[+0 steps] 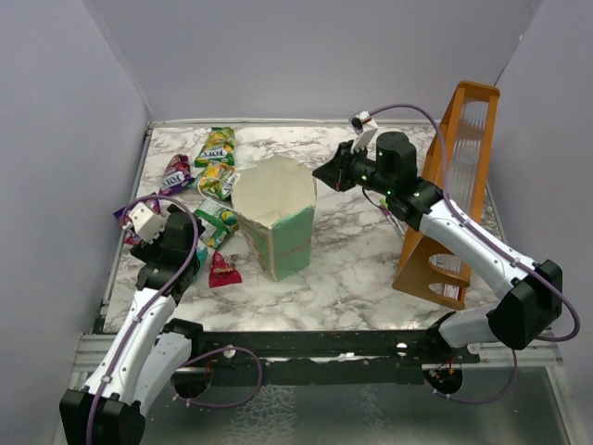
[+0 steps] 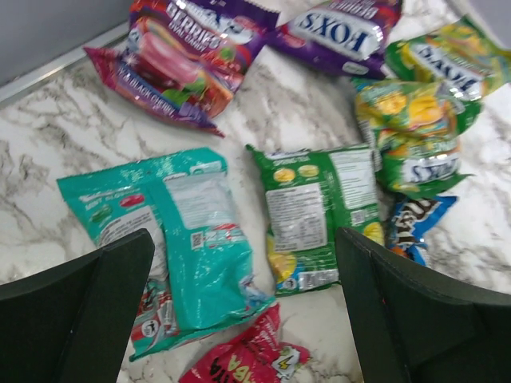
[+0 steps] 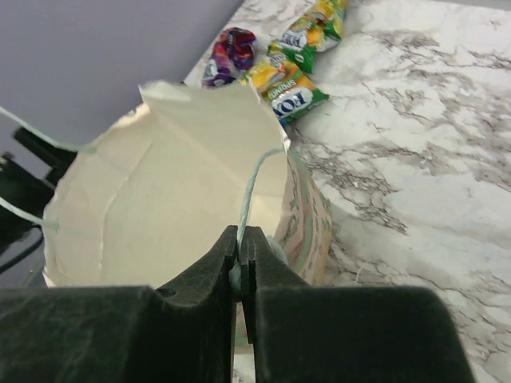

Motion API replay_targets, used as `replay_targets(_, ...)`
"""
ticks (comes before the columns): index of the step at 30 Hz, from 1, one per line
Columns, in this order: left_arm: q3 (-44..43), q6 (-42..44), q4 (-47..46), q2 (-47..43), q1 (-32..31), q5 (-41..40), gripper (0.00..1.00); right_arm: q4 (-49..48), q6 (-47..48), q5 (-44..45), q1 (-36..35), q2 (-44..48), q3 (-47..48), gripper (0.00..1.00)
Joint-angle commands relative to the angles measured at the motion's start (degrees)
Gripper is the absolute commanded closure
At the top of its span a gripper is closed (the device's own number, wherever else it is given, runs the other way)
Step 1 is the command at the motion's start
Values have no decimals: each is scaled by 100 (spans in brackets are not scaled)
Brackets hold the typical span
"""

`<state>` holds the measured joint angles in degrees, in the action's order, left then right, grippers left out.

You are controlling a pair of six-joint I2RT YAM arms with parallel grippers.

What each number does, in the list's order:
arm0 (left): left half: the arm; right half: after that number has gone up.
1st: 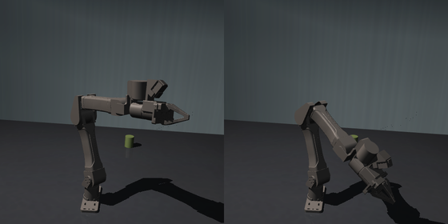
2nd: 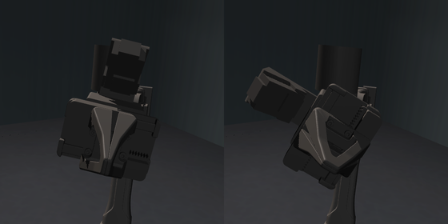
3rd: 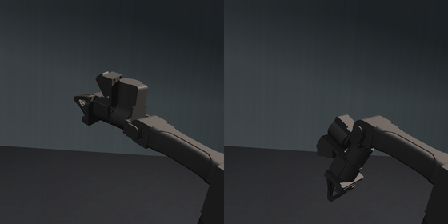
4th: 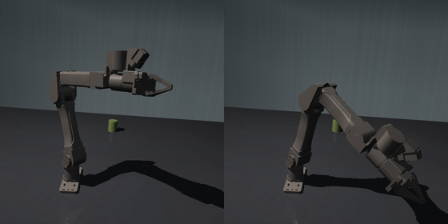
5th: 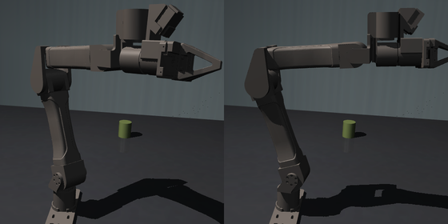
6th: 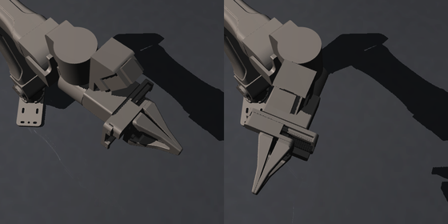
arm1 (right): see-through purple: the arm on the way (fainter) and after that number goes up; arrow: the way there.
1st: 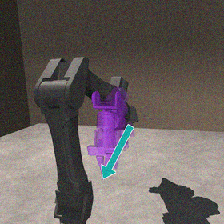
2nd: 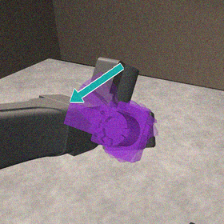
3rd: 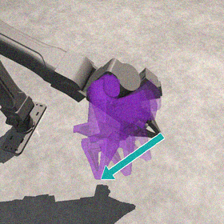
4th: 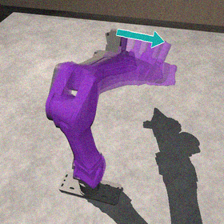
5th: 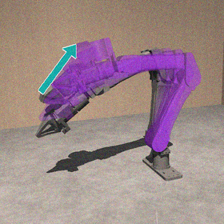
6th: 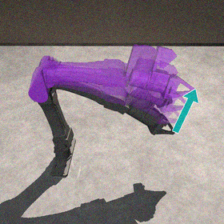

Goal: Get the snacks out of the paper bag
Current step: Adjust the paper bag at the center of the board, then reset both arms

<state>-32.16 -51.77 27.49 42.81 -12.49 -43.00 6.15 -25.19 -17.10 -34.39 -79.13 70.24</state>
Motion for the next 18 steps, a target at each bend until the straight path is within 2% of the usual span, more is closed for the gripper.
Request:
replay_targets(1,-397,665,-257,-301,32,414,1,367,260,365,78,-177,390,93)
replay_targets(7,-768,999,-234,-471,28,637,1,553,439,621,183,-282,603,91)
replay_targets(15,-1305,1836,-368,-684,28,269,1,728,664,462,205,-23,608,73)
replay_targets(18,-1639,2261,-464,-750,30,-246,1,789,728,317,205,166,610,59)
